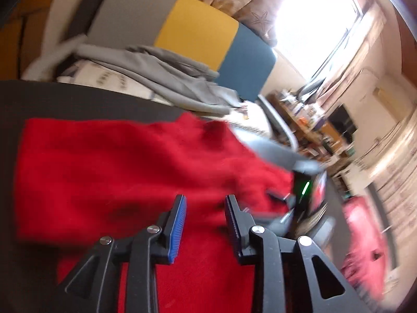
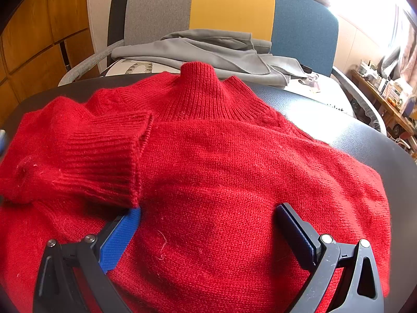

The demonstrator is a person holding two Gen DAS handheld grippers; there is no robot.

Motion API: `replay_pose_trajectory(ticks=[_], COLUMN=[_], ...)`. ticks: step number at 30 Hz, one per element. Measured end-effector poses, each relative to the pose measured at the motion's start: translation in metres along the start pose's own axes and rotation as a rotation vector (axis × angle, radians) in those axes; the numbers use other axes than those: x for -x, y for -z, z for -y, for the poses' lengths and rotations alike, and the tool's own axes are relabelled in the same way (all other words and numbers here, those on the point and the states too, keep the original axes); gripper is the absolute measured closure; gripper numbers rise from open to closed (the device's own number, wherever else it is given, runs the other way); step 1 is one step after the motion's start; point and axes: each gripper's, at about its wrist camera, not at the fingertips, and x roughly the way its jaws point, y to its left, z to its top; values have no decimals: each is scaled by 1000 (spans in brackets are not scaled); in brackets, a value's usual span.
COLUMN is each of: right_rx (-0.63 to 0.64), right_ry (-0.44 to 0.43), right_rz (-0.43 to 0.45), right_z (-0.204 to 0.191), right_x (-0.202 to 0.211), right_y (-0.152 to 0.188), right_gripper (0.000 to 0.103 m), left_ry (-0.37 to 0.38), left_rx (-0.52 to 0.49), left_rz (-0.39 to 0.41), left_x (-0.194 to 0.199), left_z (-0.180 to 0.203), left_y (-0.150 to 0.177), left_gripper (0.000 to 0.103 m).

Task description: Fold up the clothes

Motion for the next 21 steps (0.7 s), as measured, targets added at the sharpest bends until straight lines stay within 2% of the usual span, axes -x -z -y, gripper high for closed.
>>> replay_pose_trajectory(ticks=[2, 3, 7, 9, 10, 11, 12, 13, 16, 21], right_rx=[-1, -4, -61, -121, -175, -239, -315, -371, -538, -733], right_ry=[-2, -9, -64, -110, -165, -252, -371, -451, -684, -811], right_rz=[-3, -8, -29, -9, 18, 29, 24, 13, -20, -67], right_z=[0, 2, 12, 18, 22, 26, 29, 29, 29, 17], right_x=[0, 1, 13, 28, 40, 49, 55, 53, 48, 21], right_y=[-1, -2, -7, -8, -7, -5, -1, 2, 11, 22], right_gripper=[0, 0, 0, 5, 16, 31, 39, 44, 44, 54], left_ry=[-131, -171, -242, -271, -264, -250, -237, -227, -203, -197], left_rx=[-45, -53, -51, -48, -24, 5, 25, 34, 54, 49], left_rz=[35, 36, 22, 10, -2, -10, -12, -7, 2, 6], left_x=[11, 13, 14, 9, 6, 3, 2, 3, 4, 3], left_z=[-9, -13, -30, -37, -42, -46, -49, -51, -55, -56], left_y=[21, 29, 53, 61, 63, 63, 64, 65, 67, 68], left_gripper=[72, 73, 73, 73, 73, 73, 72, 72, 72, 70])
